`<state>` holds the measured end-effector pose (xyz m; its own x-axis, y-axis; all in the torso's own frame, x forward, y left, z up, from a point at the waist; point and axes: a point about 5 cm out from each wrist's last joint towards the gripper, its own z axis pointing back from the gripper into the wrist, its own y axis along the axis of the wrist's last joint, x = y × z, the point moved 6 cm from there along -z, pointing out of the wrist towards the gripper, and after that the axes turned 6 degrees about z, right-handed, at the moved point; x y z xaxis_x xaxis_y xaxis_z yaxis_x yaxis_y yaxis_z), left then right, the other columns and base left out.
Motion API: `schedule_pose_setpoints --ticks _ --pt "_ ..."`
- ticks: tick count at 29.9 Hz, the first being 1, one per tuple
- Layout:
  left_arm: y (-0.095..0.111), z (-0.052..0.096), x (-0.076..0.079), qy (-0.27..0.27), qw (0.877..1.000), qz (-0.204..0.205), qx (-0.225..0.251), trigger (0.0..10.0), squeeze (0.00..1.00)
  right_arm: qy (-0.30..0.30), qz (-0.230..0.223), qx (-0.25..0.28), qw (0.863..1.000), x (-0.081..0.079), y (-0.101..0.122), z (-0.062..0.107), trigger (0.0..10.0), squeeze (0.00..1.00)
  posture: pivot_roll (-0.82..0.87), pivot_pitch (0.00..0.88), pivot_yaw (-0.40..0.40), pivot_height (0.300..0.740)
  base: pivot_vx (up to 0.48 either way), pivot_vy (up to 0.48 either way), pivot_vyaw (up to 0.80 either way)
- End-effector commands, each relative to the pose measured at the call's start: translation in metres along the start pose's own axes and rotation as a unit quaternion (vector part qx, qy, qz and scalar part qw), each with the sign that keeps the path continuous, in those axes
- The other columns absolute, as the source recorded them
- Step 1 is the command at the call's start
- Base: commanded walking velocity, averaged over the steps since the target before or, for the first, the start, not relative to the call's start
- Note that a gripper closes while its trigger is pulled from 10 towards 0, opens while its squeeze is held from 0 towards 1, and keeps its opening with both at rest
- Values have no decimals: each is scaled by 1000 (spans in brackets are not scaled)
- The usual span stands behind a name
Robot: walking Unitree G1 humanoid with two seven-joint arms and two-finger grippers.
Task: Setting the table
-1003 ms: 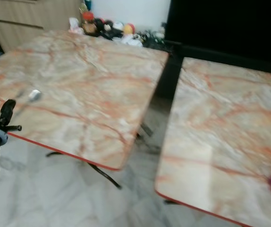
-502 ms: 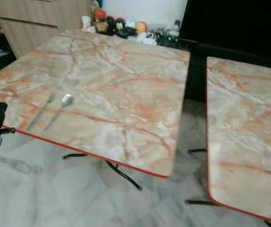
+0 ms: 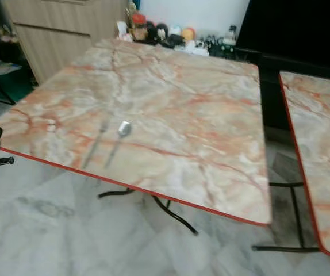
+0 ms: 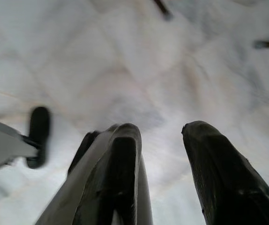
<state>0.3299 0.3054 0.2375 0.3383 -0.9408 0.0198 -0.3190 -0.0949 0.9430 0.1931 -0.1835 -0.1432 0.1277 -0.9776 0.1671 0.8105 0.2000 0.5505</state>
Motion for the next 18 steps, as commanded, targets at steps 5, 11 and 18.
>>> schedule_pose_setpoints --ticks 5,11,18 --pt "5 0 3 -4 1000 -7 9 10000 0 -11 1 -20 1000 10 -16 3 10000 0 144 123 -7 740 0 480 0" --pt "2 -1 5 -6 1000 -9 8 10000 0 -14 -6 -22 1000 11 -17 3 10000 0 141 113 -1 740 0 480 0" --pt "0 0 7 -17 1000 -16 8 10000 0 -15 -7 -16 1000 9 -13 3 10000 0 143 103 0 740 0 343 0"
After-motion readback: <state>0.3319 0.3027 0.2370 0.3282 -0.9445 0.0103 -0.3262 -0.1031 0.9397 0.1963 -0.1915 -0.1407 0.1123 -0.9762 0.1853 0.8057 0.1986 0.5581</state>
